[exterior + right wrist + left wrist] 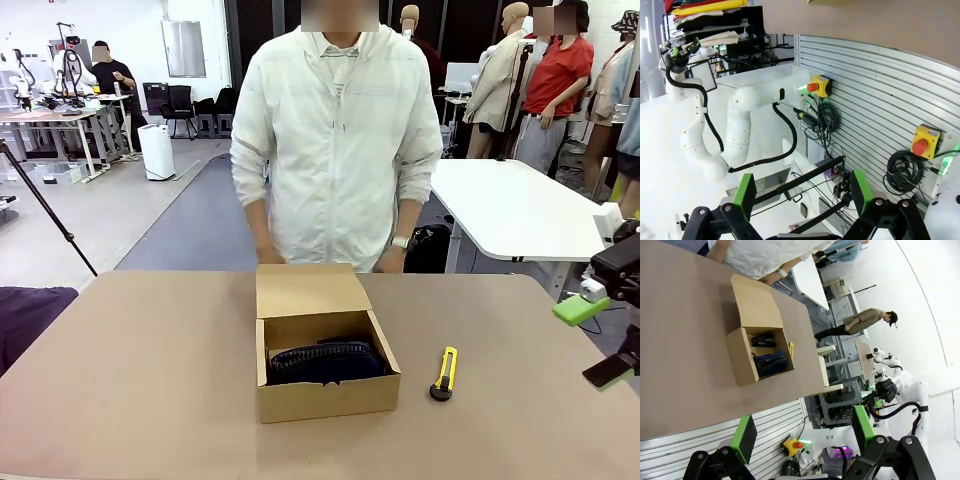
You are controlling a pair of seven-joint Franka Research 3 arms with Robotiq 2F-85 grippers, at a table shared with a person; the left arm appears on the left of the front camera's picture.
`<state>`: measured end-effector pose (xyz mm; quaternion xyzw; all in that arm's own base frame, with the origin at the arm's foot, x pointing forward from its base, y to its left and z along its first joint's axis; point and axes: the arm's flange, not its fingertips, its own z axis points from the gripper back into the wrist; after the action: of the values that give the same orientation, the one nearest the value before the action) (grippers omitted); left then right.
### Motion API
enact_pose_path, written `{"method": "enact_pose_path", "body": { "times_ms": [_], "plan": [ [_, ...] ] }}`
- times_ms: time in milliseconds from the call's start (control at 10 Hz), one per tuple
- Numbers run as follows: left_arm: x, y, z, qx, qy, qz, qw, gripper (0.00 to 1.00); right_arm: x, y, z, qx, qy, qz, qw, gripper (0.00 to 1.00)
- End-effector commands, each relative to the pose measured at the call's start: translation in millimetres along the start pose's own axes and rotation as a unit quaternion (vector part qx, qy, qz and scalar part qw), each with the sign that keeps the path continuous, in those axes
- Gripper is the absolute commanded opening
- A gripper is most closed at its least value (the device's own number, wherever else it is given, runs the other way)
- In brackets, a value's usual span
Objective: Pack the items into the box.
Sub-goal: Close the Mailer Box.
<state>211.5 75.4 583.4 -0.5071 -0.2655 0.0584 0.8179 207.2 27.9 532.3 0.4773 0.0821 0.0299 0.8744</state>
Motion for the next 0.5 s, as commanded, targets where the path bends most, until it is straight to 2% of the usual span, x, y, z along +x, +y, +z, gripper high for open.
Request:
{"method": "enact_pose_path", "body": {
  "times_ms": [0,400],
  "plan": [
    [-0.1,-2.3,1.4,-0.010,-0.002,0.002,1.000,1.00,-1.0,3.0,3.8,0.012,0.000,0.012,1.000,1.00],
    [-0.1,-2.3,1.4,-0.010,-0.002,0.002,1.000,1.00,-1.0,3.0,3.8,0.012,0.000,0.012,1.000,1.00]
  ]
}}
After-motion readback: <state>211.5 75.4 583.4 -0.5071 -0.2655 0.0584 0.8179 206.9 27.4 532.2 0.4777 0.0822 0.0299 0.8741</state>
